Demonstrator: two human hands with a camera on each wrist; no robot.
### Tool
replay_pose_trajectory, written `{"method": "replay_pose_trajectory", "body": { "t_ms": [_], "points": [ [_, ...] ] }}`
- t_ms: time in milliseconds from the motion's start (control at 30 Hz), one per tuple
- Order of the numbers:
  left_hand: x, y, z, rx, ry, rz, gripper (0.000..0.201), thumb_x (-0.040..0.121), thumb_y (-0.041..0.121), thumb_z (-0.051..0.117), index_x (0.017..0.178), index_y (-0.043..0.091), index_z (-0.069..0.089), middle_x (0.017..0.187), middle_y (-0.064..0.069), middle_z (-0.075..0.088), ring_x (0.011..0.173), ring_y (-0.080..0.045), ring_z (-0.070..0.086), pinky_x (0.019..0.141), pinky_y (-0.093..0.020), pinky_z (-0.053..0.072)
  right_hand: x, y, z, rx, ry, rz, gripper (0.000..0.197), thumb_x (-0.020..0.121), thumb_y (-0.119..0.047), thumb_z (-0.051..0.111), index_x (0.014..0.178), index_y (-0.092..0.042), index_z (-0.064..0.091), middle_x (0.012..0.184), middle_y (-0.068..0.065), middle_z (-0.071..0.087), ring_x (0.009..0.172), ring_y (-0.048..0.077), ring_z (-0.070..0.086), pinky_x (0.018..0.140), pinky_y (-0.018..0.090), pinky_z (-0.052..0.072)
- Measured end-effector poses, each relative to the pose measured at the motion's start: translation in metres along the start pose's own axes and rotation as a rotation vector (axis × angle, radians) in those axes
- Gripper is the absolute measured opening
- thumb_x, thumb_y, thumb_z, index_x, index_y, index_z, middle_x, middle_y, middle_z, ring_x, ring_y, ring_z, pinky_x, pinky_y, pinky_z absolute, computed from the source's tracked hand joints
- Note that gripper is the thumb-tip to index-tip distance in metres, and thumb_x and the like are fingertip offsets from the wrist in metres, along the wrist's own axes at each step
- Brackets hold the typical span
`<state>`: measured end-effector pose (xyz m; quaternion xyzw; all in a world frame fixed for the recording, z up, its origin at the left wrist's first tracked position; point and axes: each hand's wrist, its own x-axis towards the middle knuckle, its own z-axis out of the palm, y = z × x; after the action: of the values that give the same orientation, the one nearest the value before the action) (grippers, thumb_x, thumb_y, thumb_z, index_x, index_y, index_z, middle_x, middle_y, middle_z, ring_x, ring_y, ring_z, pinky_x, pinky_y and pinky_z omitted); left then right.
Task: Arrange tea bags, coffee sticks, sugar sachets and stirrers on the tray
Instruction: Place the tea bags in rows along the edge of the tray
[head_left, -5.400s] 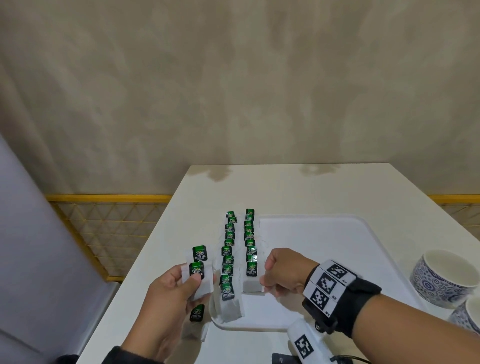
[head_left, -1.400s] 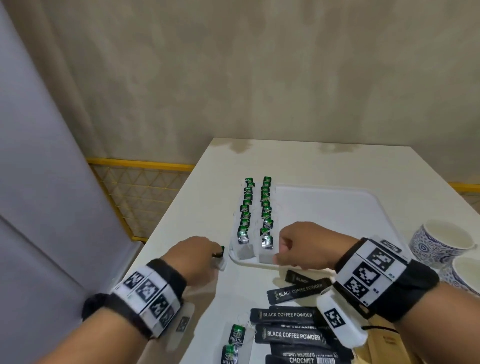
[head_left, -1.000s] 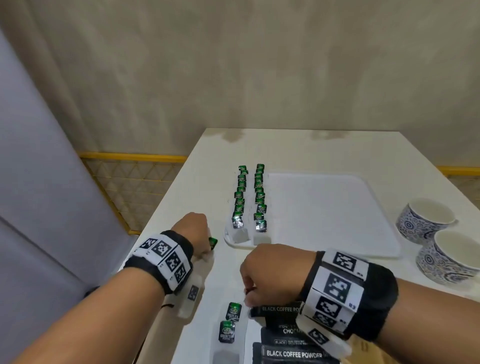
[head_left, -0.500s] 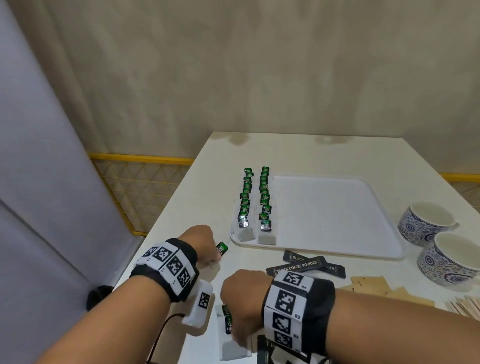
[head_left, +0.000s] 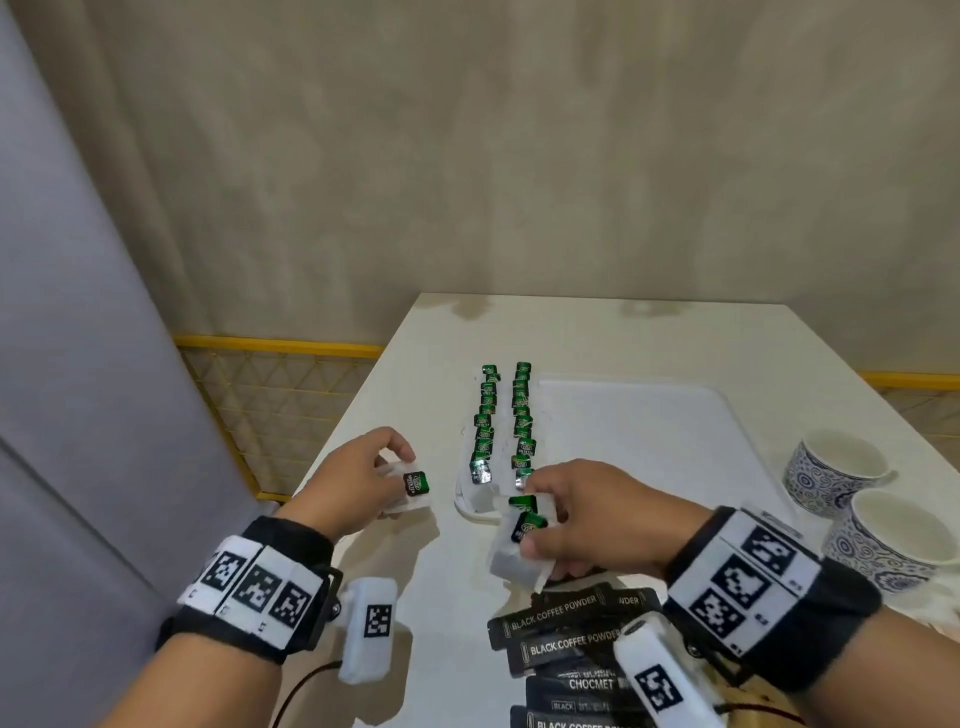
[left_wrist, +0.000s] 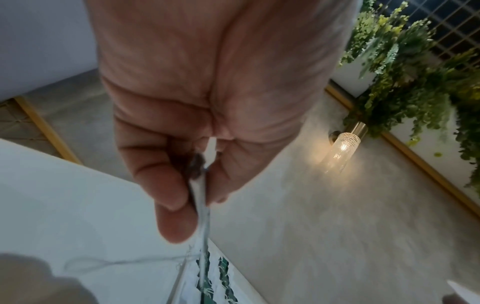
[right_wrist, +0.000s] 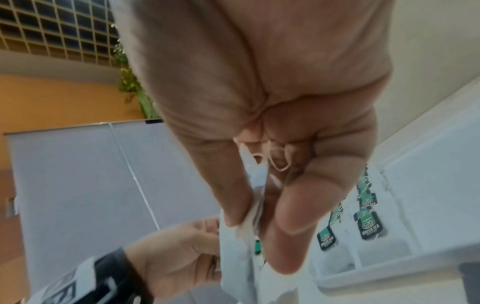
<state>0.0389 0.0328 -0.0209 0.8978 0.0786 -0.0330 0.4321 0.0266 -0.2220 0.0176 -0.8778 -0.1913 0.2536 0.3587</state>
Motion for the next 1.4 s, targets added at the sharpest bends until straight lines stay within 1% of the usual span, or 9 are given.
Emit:
{"method": "replay_pose_trajectory", "body": {
  "t_ms": [167, 233, 333, 467, 600, 733, 900, 1267, 1400],
  "points": [
    [-0.003, 0.001, 0.001, -0.289, 0.11, -0.117, 0.033, 0.087, -0.014, 0.041, 0.081, 0.005, 0.067, 0.088, -0.015, 0.066, 0.074, -0.032, 0.065, 0.071, -0.039, 0.057, -0.001, 0.011, -0.006, 0.118, 0.11, -0.014, 0.006, 0.087, -0.021, 0.07, 0.09, -0.024, 0.065, 0.088, 0.002, 0.071, 0.068, 0.013, 0.068, 0.068, 0.029, 0.06],
    [-0.01, 0.006, 0.002, -0.408, 0.117, -0.108, 0.031, 0.088, -0.015, 0.043, 0.086, 0.004, 0.068, 0.079, -0.012, 0.065, 0.064, -0.022, 0.054, 0.06, -0.026, 0.049, 0.0, 0.012, -0.007, 0.15, 0.163, -0.023, 0.002, 0.087, -0.023, 0.07, 0.089, -0.022, 0.068, 0.09, 0.002, 0.072, 0.068, 0.012, 0.063, 0.071, 0.032, 0.057],
    [-0.025, 0.013, 0.007, -0.531, 0.057, -0.04, 0.025, 0.089, -0.009, 0.052, 0.094, 0.006, 0.072, 0.088, -0.009, 0.073, 0.077, -0.021, 0.06, 0.069, -0.027, 0.048, 0.003, 0.011, -0.007, 0.295, 0.164, -0.064, 0.007, 0.086, -0.021, 0.072, 0.089, -0.015, 0.071, 0.081, 0.006, 0.07, 0.063, 0.014, 0.059, 0.067, 0.037, 0.053],
    [-0.042, 0.022, 0.02, -0.704, -0.127, -0.001, 0.023, 0.087, 0.018, 0.059, 0.1, 0.008, 0.076, 0.105, -0.014, 0.073, 0.088, -0.022, 0.063, 0.07, -0.028, 0.055, 0.007, 0.001, -0.001, 0.506, 0.15, -0.104, 0.011, 0.087, -0.011, 0.07, 0.098, -0.008, 0.07, 0.071, -0.003, 0.064, 0.054, 0.012, 0.056, 0.049, 0.017, 0.044],
    [-0.051, 0.025, 0.027, -0.804, -0.274, 0.015, 0.028, 0.08, 0.021, 0.072, 0.102, 0.006, 0.075, 0.103, -0.019, 0.072, 0.081, -0.025, 0.067, 0.067, -0.028, 0.057, 0.014, -0.002, 0.005, 0.425, 0.234, -0.099, 0.012, 0.089, -0.017, 0.067, 0.098, -0.019, 0.06, 0.104, 0.009, 0.067, 0.058, 0.018, 0.059, 0.042, 0.013, 0.039],
    [-0.047, 0.02, 0.035, -0.811, -0.177, -0.063, 0.031, 0.066, 0.01, 0.077, 0.094, -0.004, 0.073, 0.096, -0.021, 0.072, 0.071, -0.028, 0.068, 0.059, -0.025, 0.056, 0.019, 0.003, 0.01, 0.295, 0.238, -0.061, 0.012, 0.096, -0.026, 0.056, 0.097, -0.025, 0.045, 0.087, -0.001, 0.056, 0.056, 0.013, 0.06, 0.039, 0.01, 0.033],
    [-0.038, 0.015, 0.044, -0.884, -0.044, -0.165, 0.009, 0.077, -0.002, 0.068, 0.084, -0.008, 0.067, 0.078, -0.016, 0.066, 0.06, -0.02, 0.065, 0.052, -0.023, 0.056, 0.023, 0.008, 0.009, 0.261, 0.267, -0.038, 0.009, 0.096, -0.024, 0.057, 0.092, -0.018, 0.051, 0.072, -0.004, 0.058, 0.055, 0.011, 0.062, 0.04, 0.01, 0.036],
    [-0.015, -0.005, 0.034, -0.853, 0.261, -0.208, 0.007, 0.086, 0.002, 0.064, 0.085, -0.004, 0.068, 0.087, -0.019, 0.069, 0.076, -0.025, 0.064, 0.056, -0.021, 0.058, 0.055, 0.053, -0.04, 0.214, 0.494, 0.153, 0.011, 0.089, -0.021, 0.067, 0.079, -0.018, 0.067, 0.068, 0.001, 0.067, 0.06, 0.013, 0.06, 0.059, 0.028, 0.051],
    [-0.011, -0.008, 0.034, -0.853, 0.291, -0.215, 0.008, 0.086, 0.003, 0.064, 0.085, -0.005, 0.068, 0.091, -0.02, 0.068, 0.077, -0.027, 0.063, 0.055, -0.021, 0.058, 0.069, 0.056, -0.037, 0.303, 0.388, 0.217, 0.007, 0.09, -0.007, 0.063, 0.085, -0.012, 0.062, 0.072, 0.005, 0.064, 0.055, 0.012, 0.06, 0.053, 0.022, 0.052]
  ]
}}
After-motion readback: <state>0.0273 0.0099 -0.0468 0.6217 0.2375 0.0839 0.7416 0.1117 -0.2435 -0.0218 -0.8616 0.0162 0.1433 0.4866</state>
